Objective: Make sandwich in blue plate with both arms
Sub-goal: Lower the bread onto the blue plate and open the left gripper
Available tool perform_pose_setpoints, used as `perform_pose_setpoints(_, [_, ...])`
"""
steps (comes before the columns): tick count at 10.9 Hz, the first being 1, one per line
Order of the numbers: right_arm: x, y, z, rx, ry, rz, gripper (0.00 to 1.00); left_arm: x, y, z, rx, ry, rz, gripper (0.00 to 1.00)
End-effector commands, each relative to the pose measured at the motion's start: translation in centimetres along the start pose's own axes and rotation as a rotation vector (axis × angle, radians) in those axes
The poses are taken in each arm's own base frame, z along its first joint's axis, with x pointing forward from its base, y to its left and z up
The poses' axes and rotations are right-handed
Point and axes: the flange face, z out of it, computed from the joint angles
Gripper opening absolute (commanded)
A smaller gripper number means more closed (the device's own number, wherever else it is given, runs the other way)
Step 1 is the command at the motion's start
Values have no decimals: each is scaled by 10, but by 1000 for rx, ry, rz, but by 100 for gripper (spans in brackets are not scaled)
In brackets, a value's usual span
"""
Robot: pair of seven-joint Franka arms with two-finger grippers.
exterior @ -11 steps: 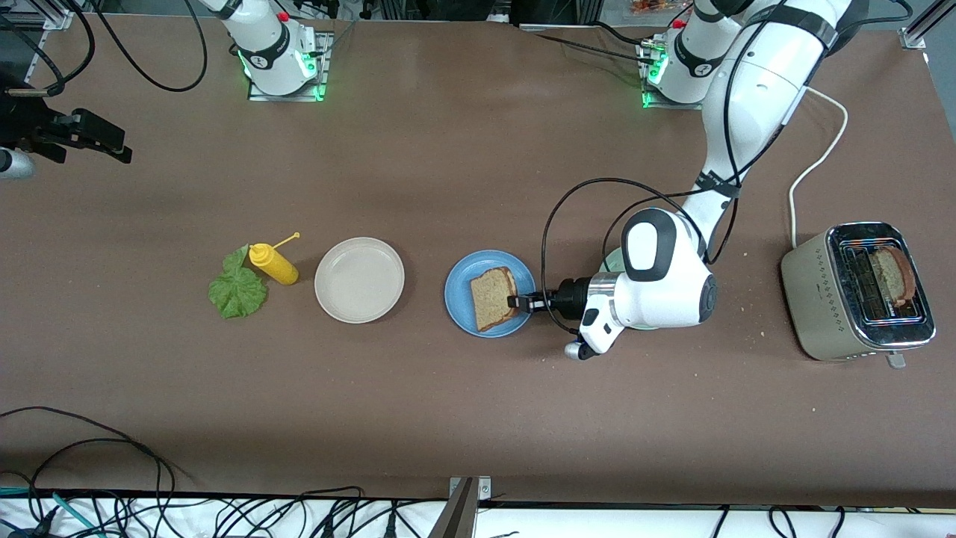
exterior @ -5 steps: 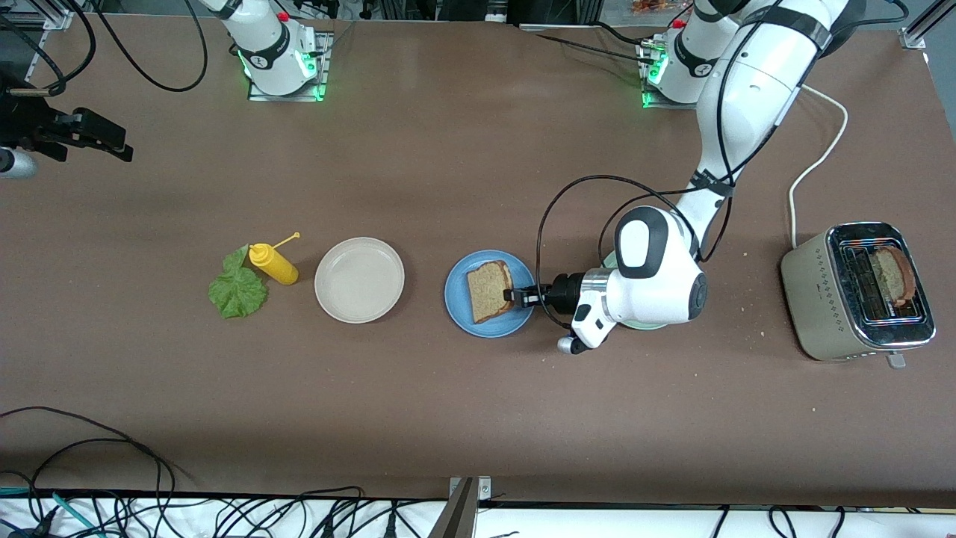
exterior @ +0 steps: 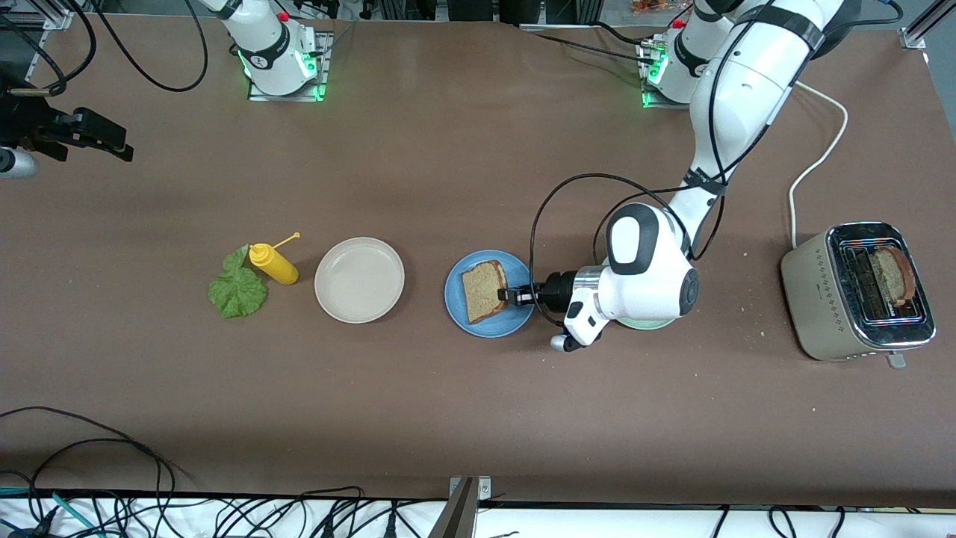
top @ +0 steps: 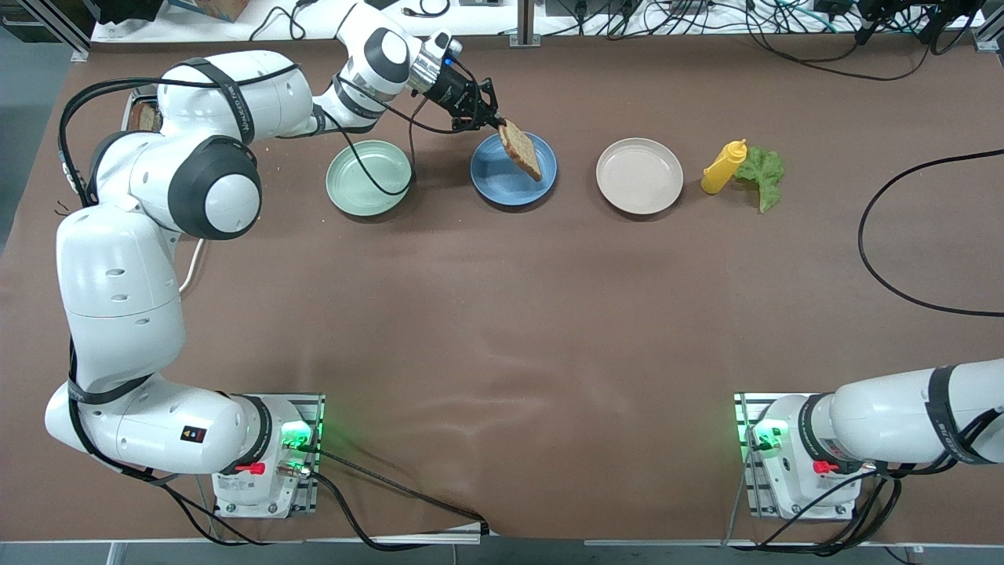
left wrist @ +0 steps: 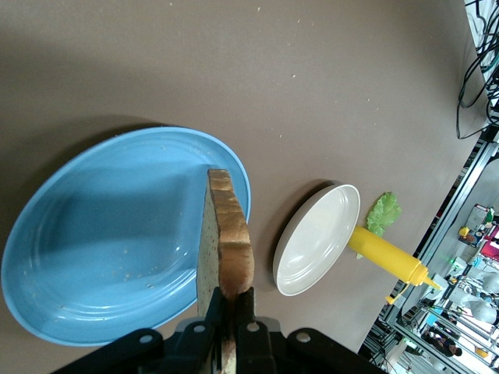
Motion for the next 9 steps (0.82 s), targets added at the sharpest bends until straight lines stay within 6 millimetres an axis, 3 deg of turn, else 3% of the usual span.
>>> perform_pose_setpoints(1, [-3,-3,-5,13,-3,2,100,-2,-1,10,-17,2,-17,0])
perform_pose_setpoints(2, [-3,-3,-5,13,-3,2,100,0,-3,10,-18,11,-22,11])
perform_pose_setpoints(3, [-3,-3,-4,13,-4,2,100,1,-6,13,-19,12,-25,38])
perform_pose_setpoints(4, [-3,-3,-5,15,-3,2,100,2,-7,13,-18,14,-25,99])
perform_pose_setpoints(7, [-3,-4,-5,15,-3,2,100,10,-9,-5,-26,37,-29,100])
perform_pose_setpoints(9, [-3,-5,-4,14,-4,-1,100,33,-28,-46,-45,82,-51,100])
